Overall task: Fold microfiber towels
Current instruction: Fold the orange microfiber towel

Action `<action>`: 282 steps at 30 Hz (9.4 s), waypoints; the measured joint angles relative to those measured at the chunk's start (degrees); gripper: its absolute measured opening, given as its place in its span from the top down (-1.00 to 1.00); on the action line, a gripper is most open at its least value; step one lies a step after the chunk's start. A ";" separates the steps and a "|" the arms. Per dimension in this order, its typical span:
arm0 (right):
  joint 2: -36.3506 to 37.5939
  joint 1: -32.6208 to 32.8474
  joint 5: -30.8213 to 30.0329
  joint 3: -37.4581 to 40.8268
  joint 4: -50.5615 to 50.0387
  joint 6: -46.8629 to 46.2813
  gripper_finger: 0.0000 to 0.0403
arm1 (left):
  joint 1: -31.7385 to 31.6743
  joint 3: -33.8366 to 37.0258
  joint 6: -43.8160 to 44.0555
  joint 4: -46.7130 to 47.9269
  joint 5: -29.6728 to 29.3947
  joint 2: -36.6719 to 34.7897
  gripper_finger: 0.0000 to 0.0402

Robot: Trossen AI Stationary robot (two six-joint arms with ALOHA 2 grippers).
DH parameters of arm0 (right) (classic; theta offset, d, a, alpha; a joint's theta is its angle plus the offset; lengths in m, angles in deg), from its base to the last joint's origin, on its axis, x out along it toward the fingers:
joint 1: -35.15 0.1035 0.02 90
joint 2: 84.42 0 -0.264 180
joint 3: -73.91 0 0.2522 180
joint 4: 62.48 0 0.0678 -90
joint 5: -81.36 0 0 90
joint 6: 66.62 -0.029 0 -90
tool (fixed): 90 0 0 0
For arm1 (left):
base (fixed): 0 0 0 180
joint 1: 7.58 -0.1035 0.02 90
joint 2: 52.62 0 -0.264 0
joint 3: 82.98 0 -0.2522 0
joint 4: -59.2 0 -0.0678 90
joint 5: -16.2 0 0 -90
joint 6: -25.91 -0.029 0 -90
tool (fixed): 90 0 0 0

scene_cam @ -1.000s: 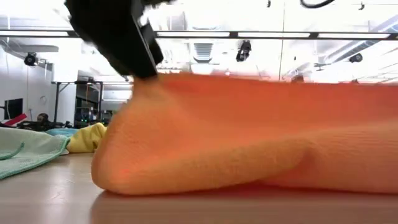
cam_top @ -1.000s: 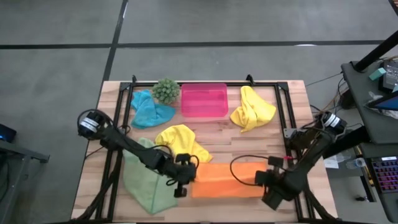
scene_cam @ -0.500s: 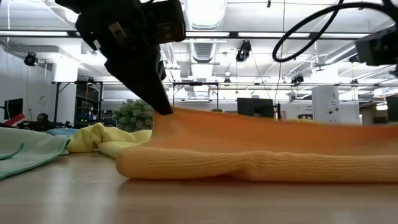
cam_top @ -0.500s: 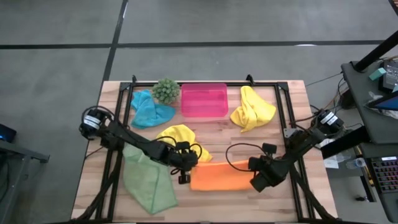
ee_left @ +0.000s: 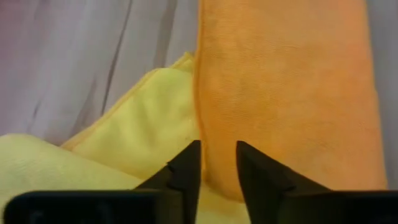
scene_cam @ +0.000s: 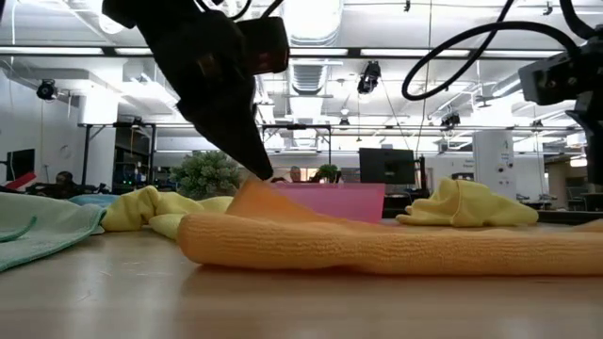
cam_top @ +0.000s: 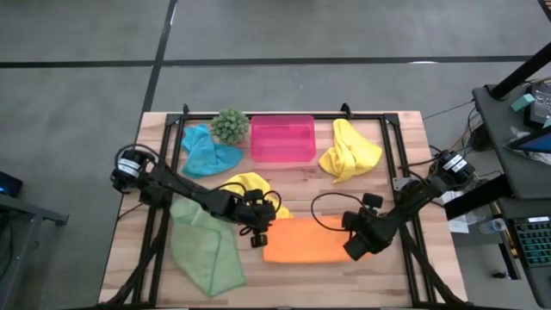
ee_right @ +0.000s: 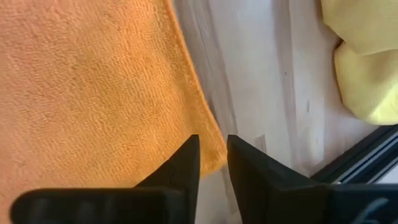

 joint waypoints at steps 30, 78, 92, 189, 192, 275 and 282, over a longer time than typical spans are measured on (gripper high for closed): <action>6.39 9.07 -1.15 8.60 25.60 -23.98 0.95 | 5.30 -0.73 -1.44 -13.19 2.21 7.19 0.15; 16.60 13.18 1.94 22.51 32.23 -56.91 -0.35 | -5.14 8.22 -4.43 17.17 -18.80 -2.28 0.15; 15.91 13.18 -10.64 27.57 41.23 -55.78 0.18 | -4.61 5.81 -2.89 9.60 -19.06 -4.90 0.15; -15.15 -12.89 -12.28 1.90 91.83 4.23 0.43 | 11.94 11.89 10.60 0.35 -2.00 -12.63 0.15; -15.15 -13.23 -11.27 1.90 91.90 4.84 0.25 | 11.84 11.77 10.12 -0.69 -2.42 -12.63 0.15; 11.63 -10.86 -8.96 19.06 84.83 39.93 -0.04 | 6.52 -17.83 6.10 1.75 -1.70 17.58 0.33; 11.50 -10.86 -8.98 19.08 84.86 39.06 -0.04 | 7.70 -19.10 9.44 12.60 4.21 14.93 0.83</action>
